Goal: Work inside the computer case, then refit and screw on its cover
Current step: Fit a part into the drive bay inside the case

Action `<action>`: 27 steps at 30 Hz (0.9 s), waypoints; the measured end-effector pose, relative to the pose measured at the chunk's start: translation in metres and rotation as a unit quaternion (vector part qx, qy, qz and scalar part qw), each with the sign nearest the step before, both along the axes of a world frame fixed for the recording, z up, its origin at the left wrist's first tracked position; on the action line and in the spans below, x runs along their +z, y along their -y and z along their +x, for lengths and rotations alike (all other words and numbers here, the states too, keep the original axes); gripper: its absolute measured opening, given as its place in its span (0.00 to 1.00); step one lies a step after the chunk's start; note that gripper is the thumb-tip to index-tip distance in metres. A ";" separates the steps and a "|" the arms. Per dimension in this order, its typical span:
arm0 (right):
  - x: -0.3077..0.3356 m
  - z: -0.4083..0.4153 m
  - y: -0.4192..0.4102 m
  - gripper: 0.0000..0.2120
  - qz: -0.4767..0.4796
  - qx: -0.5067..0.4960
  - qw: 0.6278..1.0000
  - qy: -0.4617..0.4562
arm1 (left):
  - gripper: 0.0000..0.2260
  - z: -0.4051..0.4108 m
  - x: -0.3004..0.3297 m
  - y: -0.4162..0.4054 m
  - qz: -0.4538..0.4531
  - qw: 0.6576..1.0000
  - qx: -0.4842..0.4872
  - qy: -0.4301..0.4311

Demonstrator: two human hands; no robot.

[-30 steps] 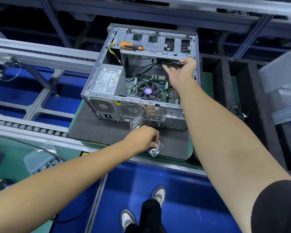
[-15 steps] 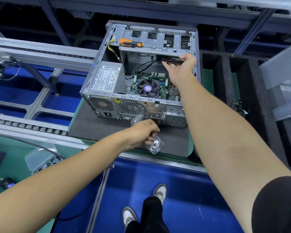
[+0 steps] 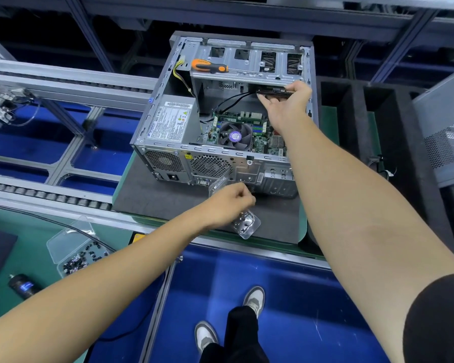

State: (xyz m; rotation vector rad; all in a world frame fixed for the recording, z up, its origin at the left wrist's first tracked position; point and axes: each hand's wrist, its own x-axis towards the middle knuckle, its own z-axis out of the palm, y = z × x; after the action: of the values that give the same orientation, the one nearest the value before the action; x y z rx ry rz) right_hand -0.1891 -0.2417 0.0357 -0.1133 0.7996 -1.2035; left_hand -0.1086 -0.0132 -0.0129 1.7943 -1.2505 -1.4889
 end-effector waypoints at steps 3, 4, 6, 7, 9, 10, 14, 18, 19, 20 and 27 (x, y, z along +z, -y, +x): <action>0.000 0.000 -0.001 0.22 -0.003 -0.007 1.000 0.007 | 0.05 -0.001 -0.007 -0.009 -0.068 0.952 -0.139 0.263; 0.000 0.000 -0.001 0.22 -0.006 -0.008 1.000 0.009 | 0.05 -0.001 -0.009 -0.012 -0.080 0.932 -0.151 0.321; 0.000 0.000 0.000 0.26 -0.013 -0.008 1.000 0.008 | 0.06 -0.002 -0.014 -0.015 -0.099 0.896 -0.158 0.402; 0.000 0.000 0.000 0.26 -0.014 -0.008 1.000 0.009 | 0.06 -0.002 -0.016 -0.014 -0.103 0.884 -0.163 0.425; 0.001 0.001 -0.001 0.20 -0.018 -0.007 1.000 0.016 | 0.08 -0.002 -0.019 -0.012 -0.102 0.872 -0.173 0.446; 0.001 0.000 -0.001 0.18 -0.019 -0.006 1.000 0.018 | 0.09 -0.001 -0.020 -0.011 -0.098 0.870 -0.176 0.450; 0.000 0.000 0.001 0.19 -0.016 -0.005 1.000 0.024 | 0.09 0.001 -0.025 -0.006 -0.087 0.875 -0.170 0.444; -0.001 0.000 0.002 0.20 -0.014 -0.006 1.000 0.027 | 0.07 0.001 -0.028 -0.002 -0.079 0.884 -0.167 0.429; 0.000 0.000 0.001 0.21 -0.014 -0.007 0.999 0.028 | 0.08 0.000 -0.028 -0.003 -0.079 0.886 -0.168 0.425; 0.000 0.000 0.001 0.22 -0.015 -0.006 0.999 0.027 | 0.09 0.000 -0.028 -0.003 -0.082 0.887 -0.169 0.422; 0.002 0.000 -0.001 0.18 -0.012 -0.009 1.000 0.020 | 0.12 0.001 -0.029 -0.012 -0.122 0.895 -0.170 0.395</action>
State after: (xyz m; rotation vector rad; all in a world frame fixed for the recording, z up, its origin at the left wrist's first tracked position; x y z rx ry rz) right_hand -0.1891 -0.2406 0.0372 -0.1020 0.7531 -1.2301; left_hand -0.1080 -0.0015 -0.0423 2.1502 -2.1167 -0.6604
